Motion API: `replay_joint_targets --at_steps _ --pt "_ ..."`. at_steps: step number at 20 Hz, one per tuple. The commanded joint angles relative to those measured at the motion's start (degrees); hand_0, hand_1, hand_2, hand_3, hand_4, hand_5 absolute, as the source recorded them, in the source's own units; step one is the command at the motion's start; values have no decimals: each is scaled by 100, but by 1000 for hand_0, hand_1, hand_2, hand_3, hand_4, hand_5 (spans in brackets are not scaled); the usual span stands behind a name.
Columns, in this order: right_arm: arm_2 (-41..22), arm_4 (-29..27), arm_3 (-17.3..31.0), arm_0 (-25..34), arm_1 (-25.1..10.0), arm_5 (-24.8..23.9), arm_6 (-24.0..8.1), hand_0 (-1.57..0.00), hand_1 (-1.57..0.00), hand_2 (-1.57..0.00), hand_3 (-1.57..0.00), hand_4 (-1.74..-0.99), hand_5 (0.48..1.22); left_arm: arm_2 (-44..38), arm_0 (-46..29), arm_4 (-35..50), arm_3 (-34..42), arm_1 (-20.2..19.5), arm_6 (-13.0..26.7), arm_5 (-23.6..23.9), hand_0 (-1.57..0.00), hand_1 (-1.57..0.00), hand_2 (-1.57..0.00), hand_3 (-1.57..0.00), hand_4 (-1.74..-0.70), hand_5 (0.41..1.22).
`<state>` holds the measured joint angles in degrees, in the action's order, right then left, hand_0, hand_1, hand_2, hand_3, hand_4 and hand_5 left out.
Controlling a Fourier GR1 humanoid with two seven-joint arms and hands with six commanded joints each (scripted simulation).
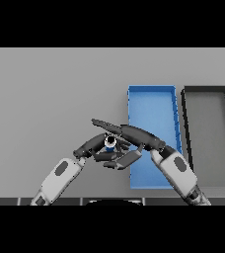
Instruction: Pick up the blue pipe and place it into the blue bin.
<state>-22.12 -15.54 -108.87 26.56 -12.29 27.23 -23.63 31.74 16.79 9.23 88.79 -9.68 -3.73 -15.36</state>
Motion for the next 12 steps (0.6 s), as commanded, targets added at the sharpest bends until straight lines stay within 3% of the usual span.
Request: replay_joint_targets --at_steps 1,4,5,6,8,9,10,11,12 --pt "8 30 104 97 33 28 38 1 1 -9 1 -1223 512 0 -25 -13 70 -44 30 8 -1571 -1571 -1571 -1509 -1731 1221" --pt "-27 -21 398 389 179 142 -33 -14 -36 -68 -11 -1241 516 -53 -10 121 100 -45 99 -62 -1571 -1571 -1571 -1474 -1720 1221" --pt "-51 -71 448 455 221 188 -64 -54 -83 -115 -43 -1268 519 -25 -19 160 139 -56 92 -136 -1571 -1567 -1571 -1395 -1717 1221" --pt "-53 -75 526 537 251 215 -100 -138 -166 -193 -106 -1308 523 -16 68 -47 93 -43 -90 -79 -1496 -1393 -1367 -1150 -1630 1221" --pt "-103 -117 687 709 366 308 -206 -478 -500 -500 -375 -1390 538 145 151 -568 135 -231 239 84 -993 -895 -875 -736 -1587 1221" --pt "-130 -144 701 701 357 386 -79 -697 -714 -714 -562 -1453 551 150 94 -616 235 -221 182 157 -879 -828 -796 -667 -1611 1221" --pt "-110 -235 754 730 365 417 -108 -872 -886 -886 -701 -1503 573 97 122 -599 249 -222 131 177 -895 -867 -845 -656 -1637 1221" --pt "-153 -316 799 714 460 382 -166 -1012 -1023 -1023 -828 -1541 604 73 88 -484 248 -120 131 189 -1030 -1008 -990 -623 -1658 1192" --pt "-170 -398 761 687 492 335 -233 -1123 -1132 -1132 -977 -1513 650 9 4 -291 250 -77 3 125 -1138 -1120 -1106 -573 -1674 1198"
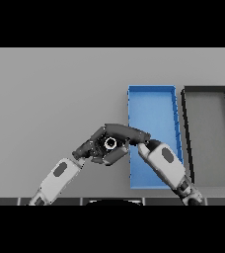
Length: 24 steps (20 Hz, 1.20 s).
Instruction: Pick up the blue pipe and place it into the blue bin.
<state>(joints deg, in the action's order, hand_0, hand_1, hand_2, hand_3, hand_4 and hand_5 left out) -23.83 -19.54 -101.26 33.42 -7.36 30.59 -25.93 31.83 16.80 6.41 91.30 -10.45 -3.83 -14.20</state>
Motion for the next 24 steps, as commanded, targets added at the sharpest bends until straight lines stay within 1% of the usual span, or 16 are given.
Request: replay_joint_targets --at_steps 1,3,5,7,8,9,10,11,12,14,15,17,20,21,23,24 --pt "28 -35 -36 -40 -6 -60 -35 -1213 -1220 -1220 -1096 -1492 706 -14 -65 79 -20 41 -54 -9 -1225 -1211 -1199 -525 -1688 1203" --pt "-30 113 -33 -143 106 -145 268 -1342 -1346 -1346 -1267 -1464 891 -45 -147 238 -13 111 -45 -62 -1349 -1340 -1333 -527 -1707 1209" --pt "13 351 -55 -105 59 -137 408 -1424 -1427 -1427 -1376 -1456 1010 -59 25 176 -112 159 43 -21 -1429 -1423 -1419 -588 -1719 1214" --pt "-17 563 -116 -160 98 -56 566 -1477 -1479 -1479 -1446 -1465 1086 -22 55 150 -144 74 -104 9 -1480 -1454 -1474 -550 -1727 1216" --pt "-47 629 -121 -126 224 -63 432 -1496 -1497 -1497 -1471 -1469 1113 -3 57 164 -140 -3 -218 30 -1498 -1453 -1493 -527 -1730 1217" --pt "-15 673 -109 -217 262 -3 461 -1511 -1512 -1512 -1491 -1471 1135 33 66 133 -158 -46 -186 51 -1513 -1423 -1509 -510 -1732 1218" --pt "17 561 -153 -209 358 48 286 -1523 -1524 -1524 -1507 -1473 1152 52 107 135 -161 -64 -281 51 -1499 -1356 -1521 -505 -1734 1219" --pt "123 435 -148 -292 348 132 294 -1533 -1533 -1533 -1520 -1474 1166 112 102 109 -150 -73 -239 5 -1426 -1220 -1350 -531 -1637 1219" --pt "131 463 -211 -308 391 173 275 -1540 -1541 -1541 -1530 -1477 1177 125 125 49 -114 -138 -245 -30 -1407 -1190 -1242 -518 -1544 1219" --pt "122 624 -254 -420 441 264 487 -1551 -1552 -1552 -1545 -1480 1193 124 164 2 -97 -212 -120 -200 -979 -802 -819 -332 -1343 1220" --pt "139 655 -247 -380 484 303 407 -1555 -1556 -1556 -1550 -1481 1198 117 243 8 -119 -222 -17 -328 -783 -642 -655 -266 -1251 1220" --pt "193 702 -282 -381 601 296 205 -1561 -1561 -1561 -1558 -1482 1206 59 257 -31 -157 -320 -135 -503 -501 -410 -419 -170 -1110 1184" --pt "248 684 -361 -558 697 415 296 -1566 -1566 -1566 -1564 -1484 1214 65 206 -365 -142 -282 -157 -424 -256 -210 -214 -86 -950 964" --pt "259 728 -367 -564 769 420 202 -1567 -1567 -1567 -1566 -1484 1215 56 182 -412 -184 -271 -210 -376 -205 -167 -171 -69 -912 901" --pt "323 698 -435 -556 834 454 104 -1568 -1568 -1568 -1567 -1484 1217 74 179 -487 -228 -253 20 -267 -131 -107 -109 -44 -854 794" --pt "366 748 -405 -572 848 507 152 -1569 -1569 -1569 -1568 -1485 1218 78 193 -538 -272 -231 3 -218 -104 -85 -87 -35 -836 754"
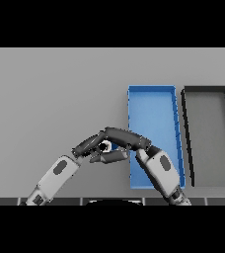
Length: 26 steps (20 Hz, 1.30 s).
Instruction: Pick up the blue pipe and place it into the blue bin.
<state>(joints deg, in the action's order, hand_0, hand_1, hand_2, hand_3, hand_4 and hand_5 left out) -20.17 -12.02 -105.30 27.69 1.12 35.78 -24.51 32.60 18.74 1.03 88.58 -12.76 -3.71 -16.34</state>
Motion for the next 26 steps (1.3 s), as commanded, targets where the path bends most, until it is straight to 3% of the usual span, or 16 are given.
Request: replay_joint_targets --at_steps 1,3,6,8,11,12,14,18,19,24,26 --pt "23 95 65 60 88 -36 8 -1569 -1569 -1569 -1569 -1485 1219 -35 -5 55 18 -73 -14 -49 -83 -68 -69 -28 -826 719" --pt "43 174 86 46 211 -2 -34 -1570 -1570 -1570 -1570 -1485 1219 -70 -39 148 -23 -52 -80 -42 -53 -43 -44 -17 -830 659" --pt "157 265 96 -5 285 79 93 -1570 -1570 -1570 -1570 -1490 1220 -141 -113 346 19 -25 406 36 -27 -22 -22 -8 -865 616" --pt "242 -37 -56 -49 406 43 -89 -1571 -1571 -1571 -1571 -1492 1220 -146 -171 428 92 -58 592 36 -17 -13 -14 -5 -880 605" --pt "532 -1156 5 191 592 -260 -861 -1571 -1571 -1571 -1571 -1492 1221 -111 -172 351 71 -55 648 66 -8 -6 -7 -2 -876 555" --pt "576 -1506 56 358 531 -543 -1019 -1571 -1571 -1571 -1571 -1493 1221 -76 -221 318 113 -57 645 83 -6 -5 -5 -1 -873 543" --pt "484 -2079 116 684 128 -1070 -1024 -1571 -1571 -1571 -1571 -1494 1221 -51 -190 282 90 -14 749 107 -4 -3 -3 -1 -868 529" --pt "732 -2684 164 1696 -414 -1862 -1009 -1571 -1571 -1571 -1571 -1493 1221 -36 -293 278 187 -79 681 97 -1 -1 -1 0 -864 503" --pt "871 -2848 163 1937 -535 -1800 -976 -1571 -1571 -1571 -1571 -1494 1221 -52 -249 282 185 -85 730 101 -1 0 0 0 -863 498" --pt "1681 -2743 795 3097 -1023 -2128 -676 -1571 -1571 -1571 -1571 -1496 1221 -46 -246 313 173 -96 704 38 1 1 1 1 -864 483" --pt "1924 -2358 1255 3287 -1212 -2204 -550 -1571 -1571 -1571 -1571 -1498 1221 -39 -280 292 229 -131 757 56 1 1 1 1 -856 484"
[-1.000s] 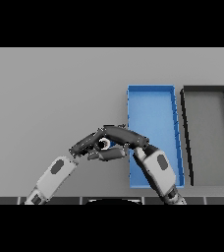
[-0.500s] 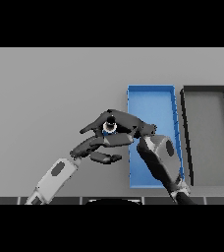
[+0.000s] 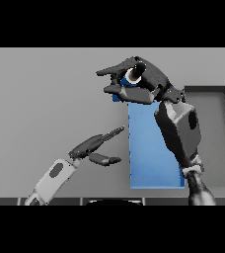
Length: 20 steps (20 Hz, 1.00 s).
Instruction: Pick up the blue pipe and place it into the blue bin.
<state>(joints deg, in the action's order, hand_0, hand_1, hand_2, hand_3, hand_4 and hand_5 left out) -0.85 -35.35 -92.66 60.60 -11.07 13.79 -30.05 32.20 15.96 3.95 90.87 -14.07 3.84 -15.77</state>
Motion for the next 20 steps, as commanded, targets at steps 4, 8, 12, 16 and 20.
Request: replay_joint_targets --at_steps 4,8,12,16,20 --pt "456 569 777 -130 -338 36 -19 -1571 -1571 -1571 -1571 -1498 1221 -25 -12 -26 113 -52 87 67 1 1 1 1 -835 474" --pt "881 878 1205 -709 -545 4 -194 -1571 -1571 -1571 -1571 -1499 1221 -62 -40 -136 -12 -88 51 135 1 1 1 1 -827 463" --pt "1057 1171 1270 -1482 -492 -19 -427 -1571 -1571 -1571 -1571 -1499 1221 -65 -40 -93 85 -113 23 110 1 1 1 1 -828 463" --pt "807 1370 1349 -2270 -578 -515 -488 -1571 -1571 -1571 -1571 -1499 1221 -60 -72 -91 96 -171 -14 61 1 1 1 1 -828 469" --pt "-32 1087 1414 -2997 -1118 -1144 -488 -1571 -1571 -1571 -1080 -1586 1221 0 -147 -140 194 -149 15 124 1 1 1 1 -826 470"
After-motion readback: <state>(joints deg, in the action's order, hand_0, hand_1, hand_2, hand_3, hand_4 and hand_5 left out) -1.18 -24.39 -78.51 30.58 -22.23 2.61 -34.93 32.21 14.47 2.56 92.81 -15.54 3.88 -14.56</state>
